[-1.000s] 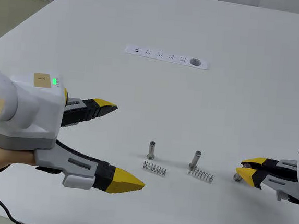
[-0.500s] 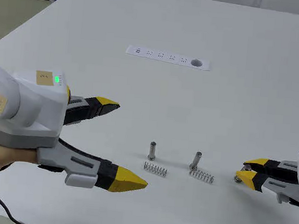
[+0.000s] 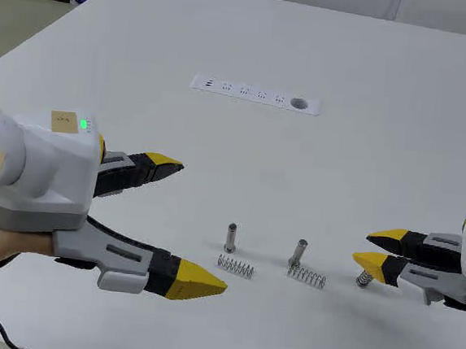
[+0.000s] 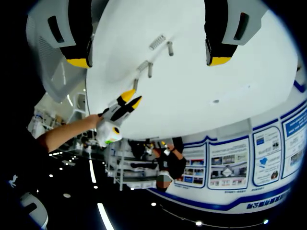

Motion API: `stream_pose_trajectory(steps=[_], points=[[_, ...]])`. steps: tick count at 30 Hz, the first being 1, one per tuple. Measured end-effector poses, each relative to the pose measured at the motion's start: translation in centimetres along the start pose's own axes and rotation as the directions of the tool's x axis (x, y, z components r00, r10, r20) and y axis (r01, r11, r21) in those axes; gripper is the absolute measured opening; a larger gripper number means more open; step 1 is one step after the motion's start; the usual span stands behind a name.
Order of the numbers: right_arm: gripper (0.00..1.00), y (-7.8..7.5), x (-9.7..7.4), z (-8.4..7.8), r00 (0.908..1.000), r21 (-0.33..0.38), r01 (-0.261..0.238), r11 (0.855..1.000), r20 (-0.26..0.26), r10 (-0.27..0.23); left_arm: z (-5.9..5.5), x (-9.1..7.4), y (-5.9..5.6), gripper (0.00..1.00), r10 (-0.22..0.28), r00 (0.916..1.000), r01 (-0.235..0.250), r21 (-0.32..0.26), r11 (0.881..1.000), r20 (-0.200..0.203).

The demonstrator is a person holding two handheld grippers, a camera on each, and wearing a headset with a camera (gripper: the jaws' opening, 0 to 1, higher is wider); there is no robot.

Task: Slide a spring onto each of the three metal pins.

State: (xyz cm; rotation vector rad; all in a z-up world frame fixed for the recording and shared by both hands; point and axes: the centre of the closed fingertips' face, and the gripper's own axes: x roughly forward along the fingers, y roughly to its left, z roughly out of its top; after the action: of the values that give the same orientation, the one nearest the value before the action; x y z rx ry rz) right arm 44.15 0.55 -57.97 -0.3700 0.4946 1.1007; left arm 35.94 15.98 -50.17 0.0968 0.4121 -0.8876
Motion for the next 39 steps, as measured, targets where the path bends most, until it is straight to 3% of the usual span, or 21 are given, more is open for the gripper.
stream_pose_trajectory(steps=[6, 15, 22, 30, 39], points=[[0.21, 2.3, 1.3, 0.1, 0.998, -0.03, -0.061, 0.998, -0.015, 0.061, -0.2, -0.4, 0.1, 1.0, 0.005, 1.0, -0.005, -0.004, 1.0, 0.001], [0.21, 4.5, 3.5, -1.8, 0.9878, -0.084, -0.126, 0.988, -0.103, 0.117, -0.7, -0.8, 0.4, 1.0, 0.012, 0.9999, -0.012, -0.011, 1.0, -0.002], [0.21, 4.7, 4.6, -3.5, 0.9803, -0.099, -0.131, 0.986, -0.161, 0.115, -0.5, -0.9, 0.6, 0.99, 0.013, 0.9998, -0.012, -0.033, 0.999, 0.018], [0.21, 4.0, 5.3, -4.9, 0.9717, -0.118, -0.11, 0.987, -0.222, 0.081, -0.4, -0.9, 0.5, 0.98, 0.01, 0.9996, -0.009, -0.036, 0.999, 0.025], [0.2, 3.7, 5.9, -5.4, 0.9615, -0.095, -0.096, 0.991, -0.266, 0.068, -0.8, -0.9, 0.8, 0.98, 0.014, 0.9998, -0.013, -0.036, 0.999, 0.016]])
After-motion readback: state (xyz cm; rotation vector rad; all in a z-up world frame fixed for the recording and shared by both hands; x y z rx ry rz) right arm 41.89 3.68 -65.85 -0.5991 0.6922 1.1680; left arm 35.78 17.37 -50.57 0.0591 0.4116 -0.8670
